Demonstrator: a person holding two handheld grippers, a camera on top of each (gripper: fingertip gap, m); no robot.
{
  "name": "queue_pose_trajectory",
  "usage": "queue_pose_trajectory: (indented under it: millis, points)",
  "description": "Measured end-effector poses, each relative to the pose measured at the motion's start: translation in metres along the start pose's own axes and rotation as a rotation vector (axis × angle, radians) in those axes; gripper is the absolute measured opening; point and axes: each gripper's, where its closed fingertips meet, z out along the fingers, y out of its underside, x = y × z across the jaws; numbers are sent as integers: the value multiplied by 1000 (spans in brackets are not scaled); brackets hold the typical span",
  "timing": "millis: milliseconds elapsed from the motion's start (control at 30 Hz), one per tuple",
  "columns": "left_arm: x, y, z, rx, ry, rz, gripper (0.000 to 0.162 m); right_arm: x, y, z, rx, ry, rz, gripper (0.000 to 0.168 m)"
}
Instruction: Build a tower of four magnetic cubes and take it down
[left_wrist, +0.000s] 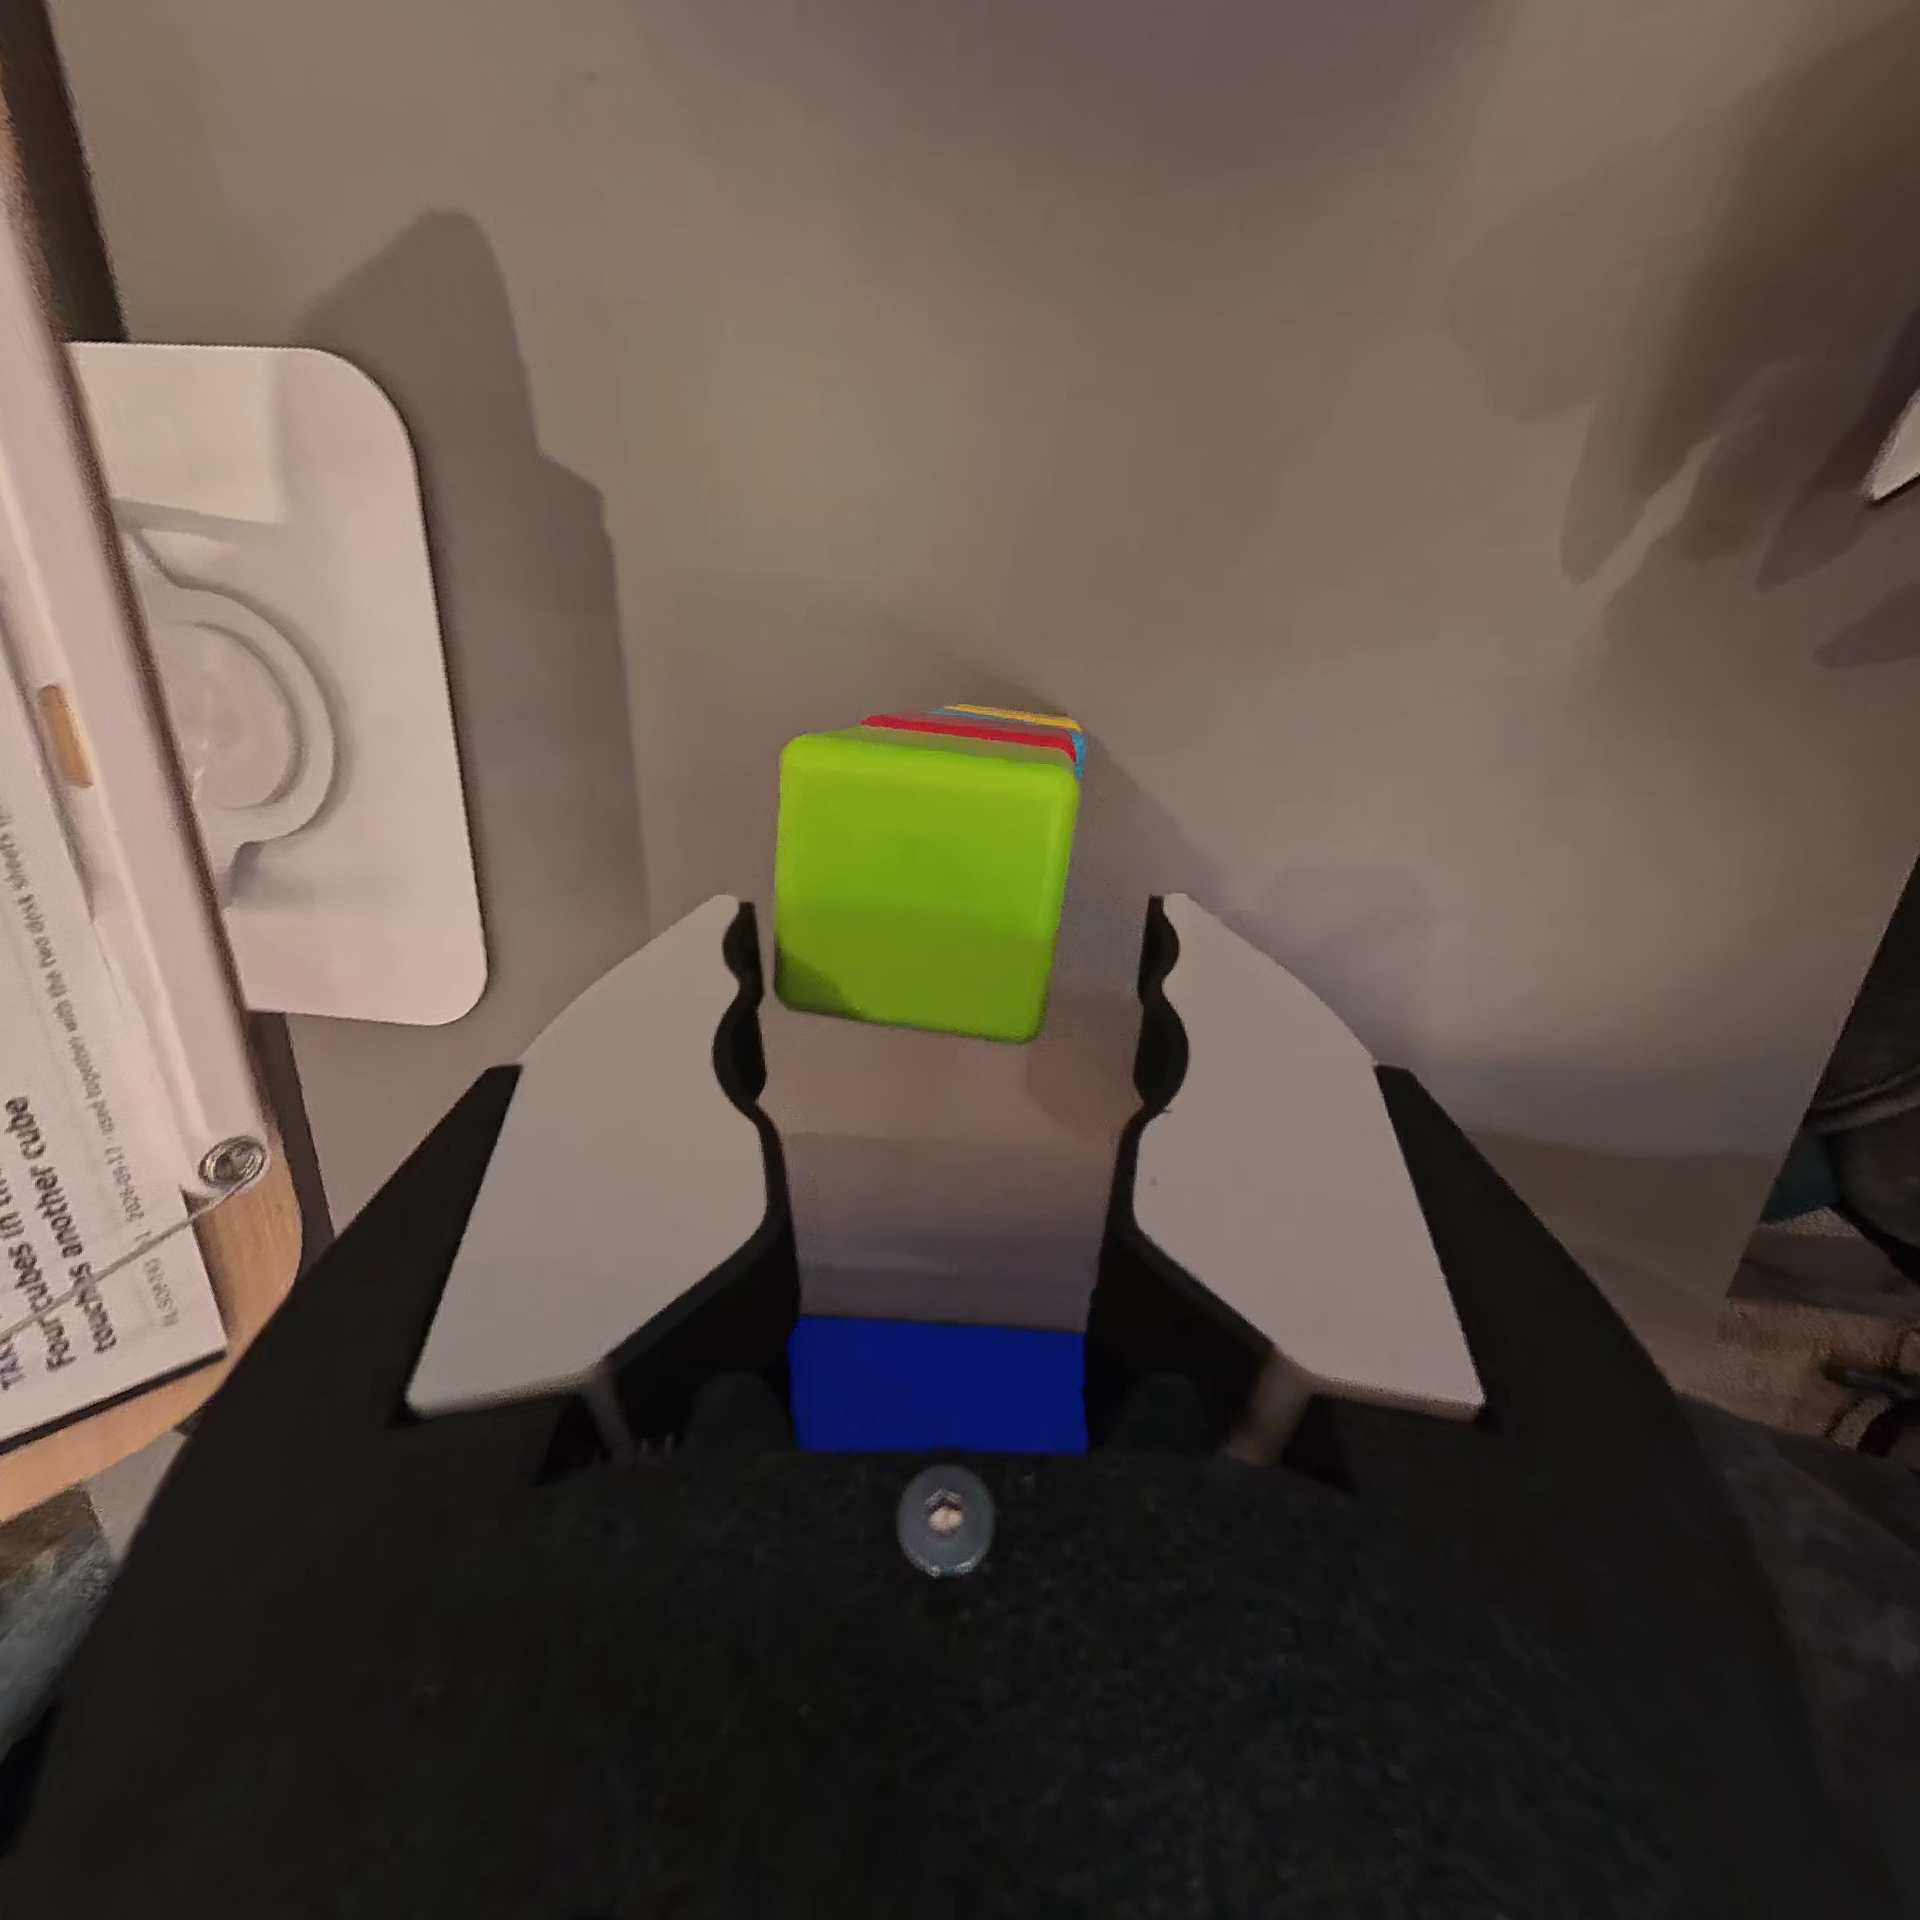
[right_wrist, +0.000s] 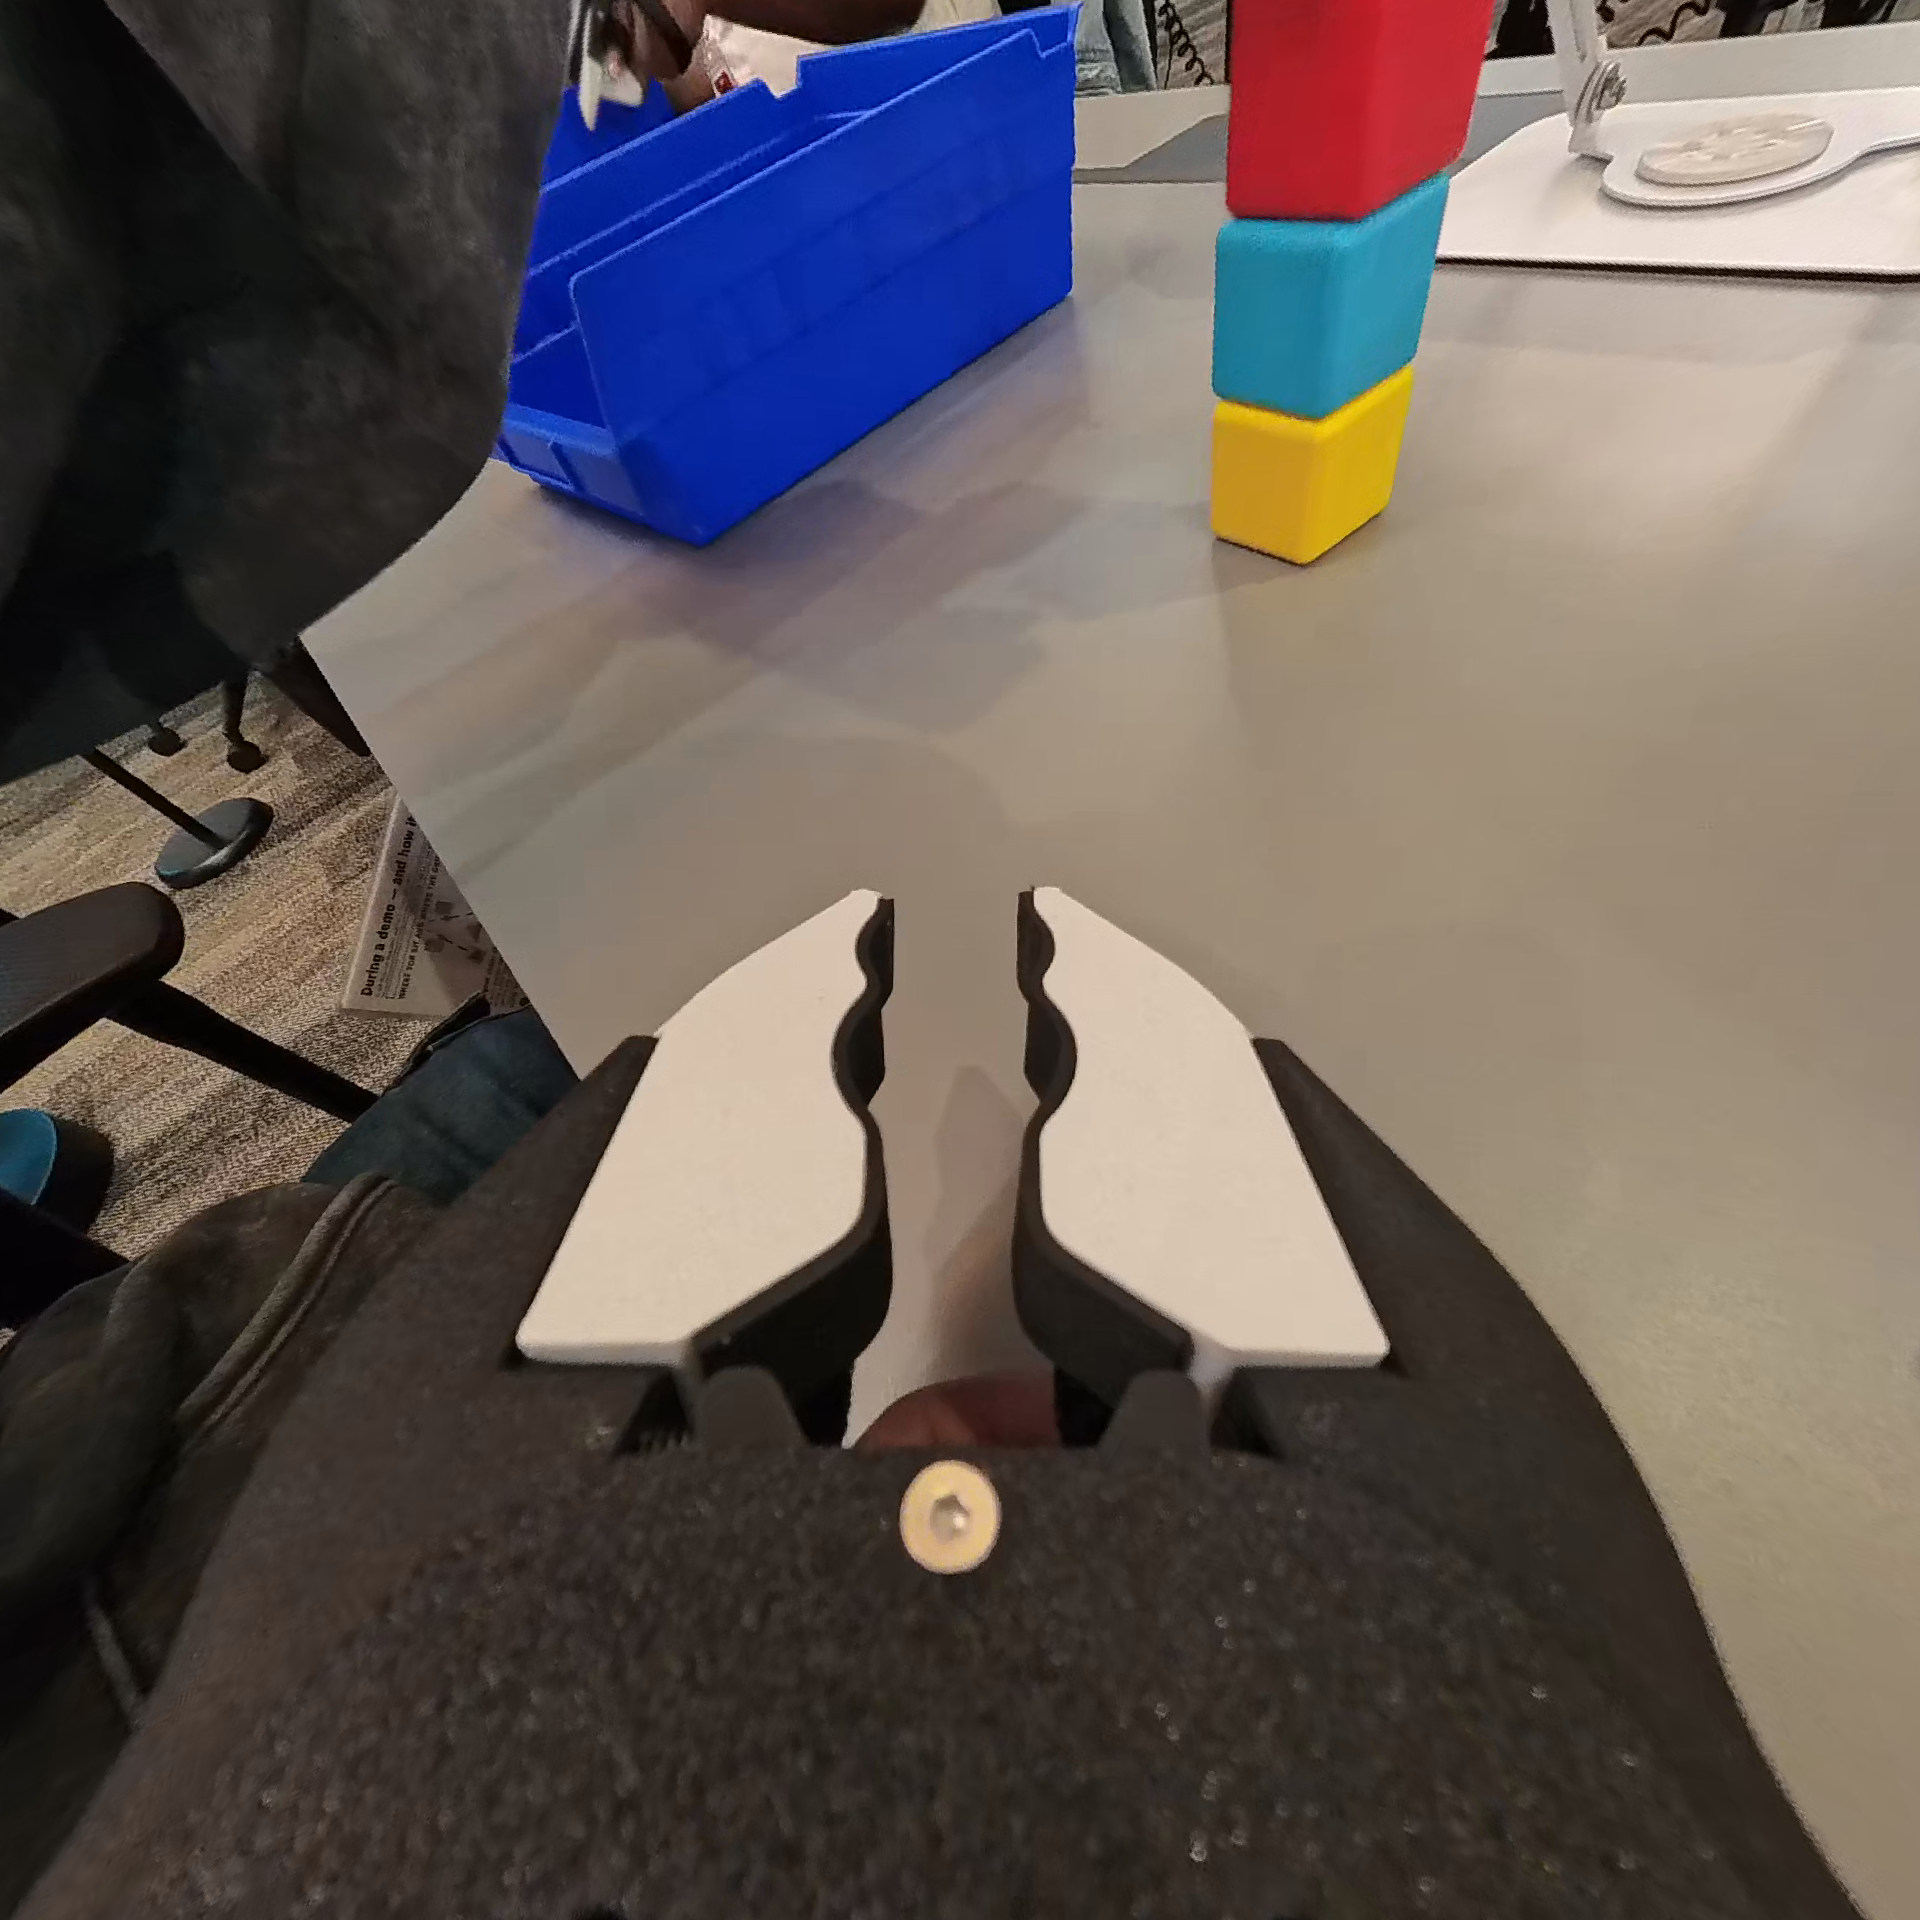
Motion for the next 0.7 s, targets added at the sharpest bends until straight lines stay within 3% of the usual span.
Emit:
queue_pose_trajectory:
  millis: [233, 467, 567, 700]
  points:
    - [8, -14, -52, 359, -134, -80, 66, 0, 0, 0, 0, 2, 0, 23]
    - [50, 6, -86, 734, -252, -251, 65, 0, 0, 0, -2, 4, 0, 23]
    - [68, 21, -85, 899, -353, -404, 65, 1, 1, 0, -3, 5, 1, 23]
    - [113, 45, -56, 1011, -416, -544, 64, 1, 0, 0, -1, 7, 2, 23]
